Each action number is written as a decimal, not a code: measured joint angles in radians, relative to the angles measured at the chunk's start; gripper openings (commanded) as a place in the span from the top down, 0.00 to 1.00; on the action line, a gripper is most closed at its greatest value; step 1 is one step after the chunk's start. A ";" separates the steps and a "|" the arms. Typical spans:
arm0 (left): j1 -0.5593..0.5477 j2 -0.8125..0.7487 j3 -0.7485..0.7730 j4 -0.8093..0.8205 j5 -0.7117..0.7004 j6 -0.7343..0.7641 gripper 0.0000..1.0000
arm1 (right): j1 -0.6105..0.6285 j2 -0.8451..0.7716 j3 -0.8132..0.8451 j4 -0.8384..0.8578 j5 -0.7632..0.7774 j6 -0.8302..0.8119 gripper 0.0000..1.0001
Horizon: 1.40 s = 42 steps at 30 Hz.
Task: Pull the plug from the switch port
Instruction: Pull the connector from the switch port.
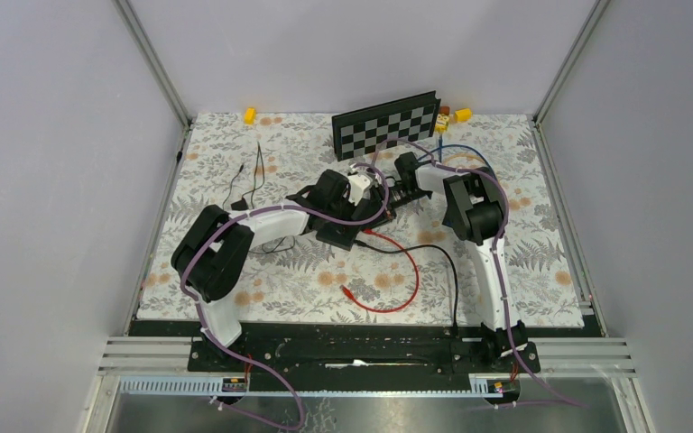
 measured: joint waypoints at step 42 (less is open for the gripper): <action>-0.001 0.000 -0.013 0.031 -0.009 -0.013 0.06 | -0.005 -0.012 0.064 -0.154 0.111 -0.094 1.00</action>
